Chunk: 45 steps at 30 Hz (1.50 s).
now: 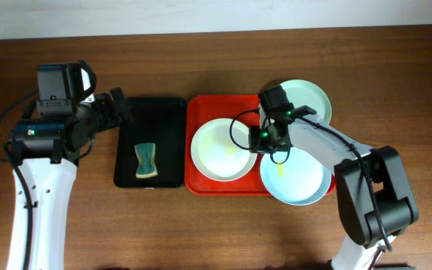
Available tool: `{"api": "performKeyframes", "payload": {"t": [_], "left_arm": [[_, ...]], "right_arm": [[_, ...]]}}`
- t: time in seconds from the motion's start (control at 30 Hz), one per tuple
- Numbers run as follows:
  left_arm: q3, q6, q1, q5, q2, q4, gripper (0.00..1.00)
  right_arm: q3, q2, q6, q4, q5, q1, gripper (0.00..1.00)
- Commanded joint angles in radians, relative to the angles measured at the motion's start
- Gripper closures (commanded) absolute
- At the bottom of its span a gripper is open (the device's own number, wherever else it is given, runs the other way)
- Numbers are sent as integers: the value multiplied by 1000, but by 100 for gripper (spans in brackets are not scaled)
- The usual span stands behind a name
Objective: Clean dirty plates on tray and stack at the side
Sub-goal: 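Place the sponge on the black tray and retract the left arm, then lift the white plate with the right gripper and tilt it over the black tray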
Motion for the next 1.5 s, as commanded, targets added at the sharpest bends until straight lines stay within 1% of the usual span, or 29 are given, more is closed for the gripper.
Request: {"api": "performKeyframes", "payload": {"t": [0.0,0.2,0.6,0.7,0.8,0.93,1.13,1.17,1.23,1.47], "left_arm": [[-1,-10,3,-6,1,-1,1],[-1,-10,3,-6,1,-1,1],[-1,-10,3,-6,1,-1,1],[-1,-10,3,-6,1,-1,1],[-1,-10,3,-6,1,-1,1],[-1,-10,3,-6,1,-1,1],[-1,-10,3,-6,1,-1,1],[-1,-10,3,-6,1,-1,1],[-1,-10,3,-6,1,-1,1],[-1,-10,3,-6,1,-1,1]], "right_arm": [[78,-11,1,-48,-56,-38,96],[143,-51,-66,-160,-54,-55,96],[313,-62,-66,-341,-54,-55,96],[353,-62,-57,-359,-54,-50,96],[358,-62,-33,-333,-49,-36,96],[358,-56,35,-272,21,16,96],[358,-24,118,-143,123,137,96],[358,-12,140,-99,159,175,96],[358,2,141,-51,195,212,96],[358,25,135,117,421,337,96]]}}
